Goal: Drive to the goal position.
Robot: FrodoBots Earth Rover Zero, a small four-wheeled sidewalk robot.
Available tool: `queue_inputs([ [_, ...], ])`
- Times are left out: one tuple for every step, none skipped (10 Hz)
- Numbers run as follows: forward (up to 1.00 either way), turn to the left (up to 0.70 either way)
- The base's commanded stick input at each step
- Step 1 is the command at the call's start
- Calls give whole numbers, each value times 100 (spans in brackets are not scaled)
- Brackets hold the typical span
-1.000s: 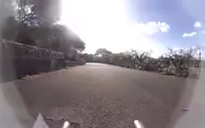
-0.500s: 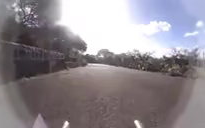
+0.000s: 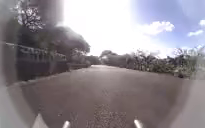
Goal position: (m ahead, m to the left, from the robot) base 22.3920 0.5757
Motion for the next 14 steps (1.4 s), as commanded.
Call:
queue_inputs([
  [70, 3],
  [70, 7],
  [70, 20],
  [70, 20],
  [70, 20],
  [70, 11],
  [70, 5],
  [70, 0],
  [70, 0],
  [70, 0],
  [70, 0],
  [70, 0],
  [70, 0],
  [70, 0],
])
